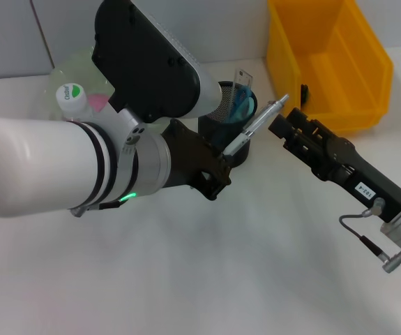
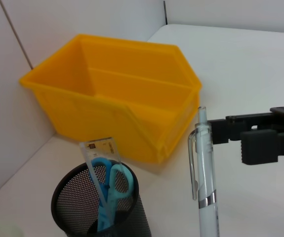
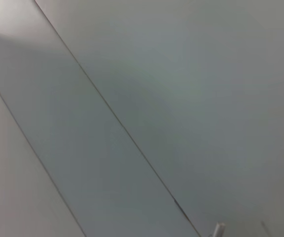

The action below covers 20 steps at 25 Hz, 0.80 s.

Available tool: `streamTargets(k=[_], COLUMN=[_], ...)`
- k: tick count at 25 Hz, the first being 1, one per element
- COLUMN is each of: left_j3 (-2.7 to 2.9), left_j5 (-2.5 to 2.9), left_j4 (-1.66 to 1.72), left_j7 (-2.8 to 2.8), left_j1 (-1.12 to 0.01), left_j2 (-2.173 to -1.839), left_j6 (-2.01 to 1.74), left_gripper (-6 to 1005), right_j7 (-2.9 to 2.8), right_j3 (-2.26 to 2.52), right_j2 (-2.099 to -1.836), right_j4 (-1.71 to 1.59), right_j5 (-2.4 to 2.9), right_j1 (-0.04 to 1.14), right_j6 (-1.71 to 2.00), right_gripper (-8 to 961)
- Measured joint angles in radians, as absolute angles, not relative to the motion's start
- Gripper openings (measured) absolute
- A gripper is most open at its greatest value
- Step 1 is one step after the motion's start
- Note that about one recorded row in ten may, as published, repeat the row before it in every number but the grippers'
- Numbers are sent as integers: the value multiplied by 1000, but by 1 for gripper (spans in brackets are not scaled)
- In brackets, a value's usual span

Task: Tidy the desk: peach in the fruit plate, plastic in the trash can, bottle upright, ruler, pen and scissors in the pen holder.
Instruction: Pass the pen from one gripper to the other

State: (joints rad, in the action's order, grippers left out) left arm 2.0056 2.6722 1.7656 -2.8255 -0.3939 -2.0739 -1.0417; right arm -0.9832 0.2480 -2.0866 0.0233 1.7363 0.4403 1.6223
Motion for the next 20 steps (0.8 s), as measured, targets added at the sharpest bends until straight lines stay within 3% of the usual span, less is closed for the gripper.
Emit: streamTargets(k=[17,20], left_j3=[2013,2016], left_j5=[2672,2672], left_j4=[1766,1767], left_j7=[-2826,-2826], left_j1=[-394,-394], left_j2=[-2074,-2074], left_j6=[-1041,-1042], left_gripper=[119,119], right_j7=[-992,-994], right_j3=[249,248], right_j2=[-2086,-2085], right_j4=[43,43], right_j5=[1739,1739], right_j1=[473,473], right_j6=[1595,1595], right_gripper=[721,593])
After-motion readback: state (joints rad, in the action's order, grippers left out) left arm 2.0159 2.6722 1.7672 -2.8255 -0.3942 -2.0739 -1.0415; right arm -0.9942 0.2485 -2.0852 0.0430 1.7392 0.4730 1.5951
